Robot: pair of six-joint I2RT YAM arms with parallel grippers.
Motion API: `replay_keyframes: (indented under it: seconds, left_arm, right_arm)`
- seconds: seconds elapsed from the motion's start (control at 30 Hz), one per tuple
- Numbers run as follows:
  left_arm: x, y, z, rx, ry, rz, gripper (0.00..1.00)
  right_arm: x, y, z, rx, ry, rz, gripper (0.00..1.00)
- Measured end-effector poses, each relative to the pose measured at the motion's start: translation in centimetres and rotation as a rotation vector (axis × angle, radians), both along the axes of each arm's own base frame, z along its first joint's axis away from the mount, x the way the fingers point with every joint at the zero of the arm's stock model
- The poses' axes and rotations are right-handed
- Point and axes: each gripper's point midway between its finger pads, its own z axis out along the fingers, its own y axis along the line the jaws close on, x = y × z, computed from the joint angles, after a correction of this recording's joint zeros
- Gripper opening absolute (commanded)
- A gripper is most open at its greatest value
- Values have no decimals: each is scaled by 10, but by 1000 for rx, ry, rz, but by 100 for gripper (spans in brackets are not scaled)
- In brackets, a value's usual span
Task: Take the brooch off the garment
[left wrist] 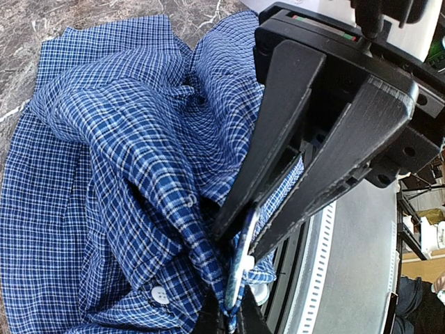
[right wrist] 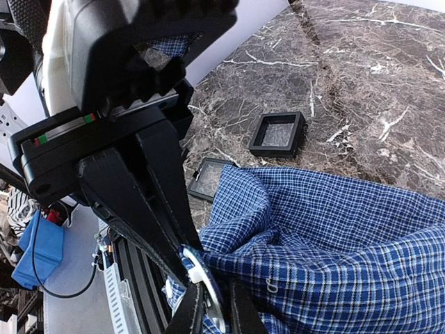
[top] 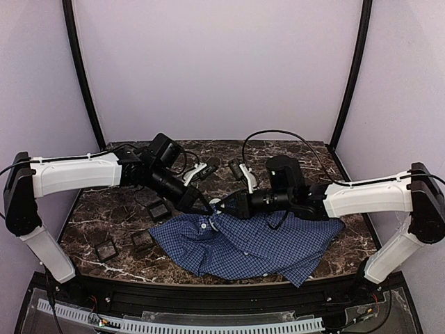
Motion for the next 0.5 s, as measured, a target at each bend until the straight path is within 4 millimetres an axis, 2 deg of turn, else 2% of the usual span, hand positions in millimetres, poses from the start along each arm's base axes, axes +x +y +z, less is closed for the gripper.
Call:
replay_keyframes:
  seconds: [0.23, 0.27, 0.43, 0.5]
  left_arm:
    - [0, 0, 0, -1, 1, -2, 1]
    - [-1, -1, 1, -5, -1, -5, 1]
    - [-4, -10, 9, -17, -32, -23, 1]
    - [-1, -13, 15, -27, -51, -23, 1]
  right_arm:
    - [0, 0, 0, -2, -8, 2, 22]
    - [0, 0, 0, -1, -9, 2, 27]
    - [-11, -4, 11, 31, -27, 37, 69]
    - [-17, -10, 20, 57, -39, 44, 78]
